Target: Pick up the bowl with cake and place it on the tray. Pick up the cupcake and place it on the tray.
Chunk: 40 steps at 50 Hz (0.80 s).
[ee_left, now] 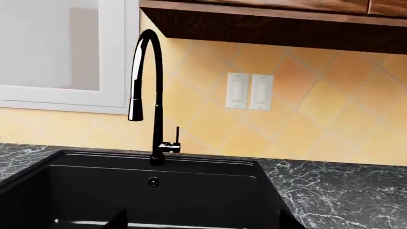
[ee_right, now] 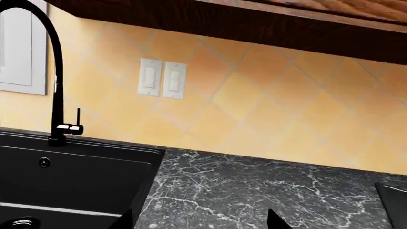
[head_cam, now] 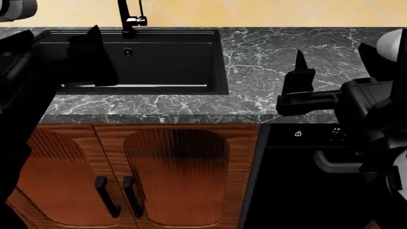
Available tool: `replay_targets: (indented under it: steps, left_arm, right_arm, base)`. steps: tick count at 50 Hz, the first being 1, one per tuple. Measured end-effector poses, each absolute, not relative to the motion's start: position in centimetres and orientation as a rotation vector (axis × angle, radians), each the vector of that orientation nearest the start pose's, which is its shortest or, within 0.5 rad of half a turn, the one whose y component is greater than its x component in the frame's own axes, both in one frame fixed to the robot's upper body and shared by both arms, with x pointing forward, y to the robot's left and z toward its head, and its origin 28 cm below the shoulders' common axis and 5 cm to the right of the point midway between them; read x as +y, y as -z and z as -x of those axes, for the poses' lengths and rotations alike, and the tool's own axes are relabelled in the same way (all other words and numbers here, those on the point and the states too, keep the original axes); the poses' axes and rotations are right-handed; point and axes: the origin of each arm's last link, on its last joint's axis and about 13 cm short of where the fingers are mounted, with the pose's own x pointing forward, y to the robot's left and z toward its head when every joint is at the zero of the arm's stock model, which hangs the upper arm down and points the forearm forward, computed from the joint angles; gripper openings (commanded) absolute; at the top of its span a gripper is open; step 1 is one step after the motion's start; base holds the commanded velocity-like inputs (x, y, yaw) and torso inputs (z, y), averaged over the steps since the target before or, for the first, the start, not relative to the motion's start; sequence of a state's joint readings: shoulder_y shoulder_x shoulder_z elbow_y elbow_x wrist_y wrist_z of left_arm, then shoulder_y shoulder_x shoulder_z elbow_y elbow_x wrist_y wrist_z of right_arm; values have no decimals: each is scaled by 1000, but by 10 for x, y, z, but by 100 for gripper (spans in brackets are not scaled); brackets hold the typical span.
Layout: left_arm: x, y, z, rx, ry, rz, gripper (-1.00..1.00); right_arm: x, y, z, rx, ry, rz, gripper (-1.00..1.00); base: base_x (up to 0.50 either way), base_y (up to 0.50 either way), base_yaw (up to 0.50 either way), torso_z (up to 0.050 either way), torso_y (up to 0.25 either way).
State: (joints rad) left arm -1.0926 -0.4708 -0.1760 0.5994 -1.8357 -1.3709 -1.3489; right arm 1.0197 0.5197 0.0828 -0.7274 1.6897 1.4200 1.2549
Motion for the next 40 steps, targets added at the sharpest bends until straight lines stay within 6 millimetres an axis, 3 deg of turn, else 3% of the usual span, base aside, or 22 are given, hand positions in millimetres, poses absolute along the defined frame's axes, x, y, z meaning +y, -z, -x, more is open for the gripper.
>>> replay_targets:
  steps: [40]
  left_arm:
    - [244,-333,-190,-214,8,117,100]
  right_arm:
    - [-135,-307,-177,-221,39,132,100]
  base:
    - [79,-500,0,0,0]
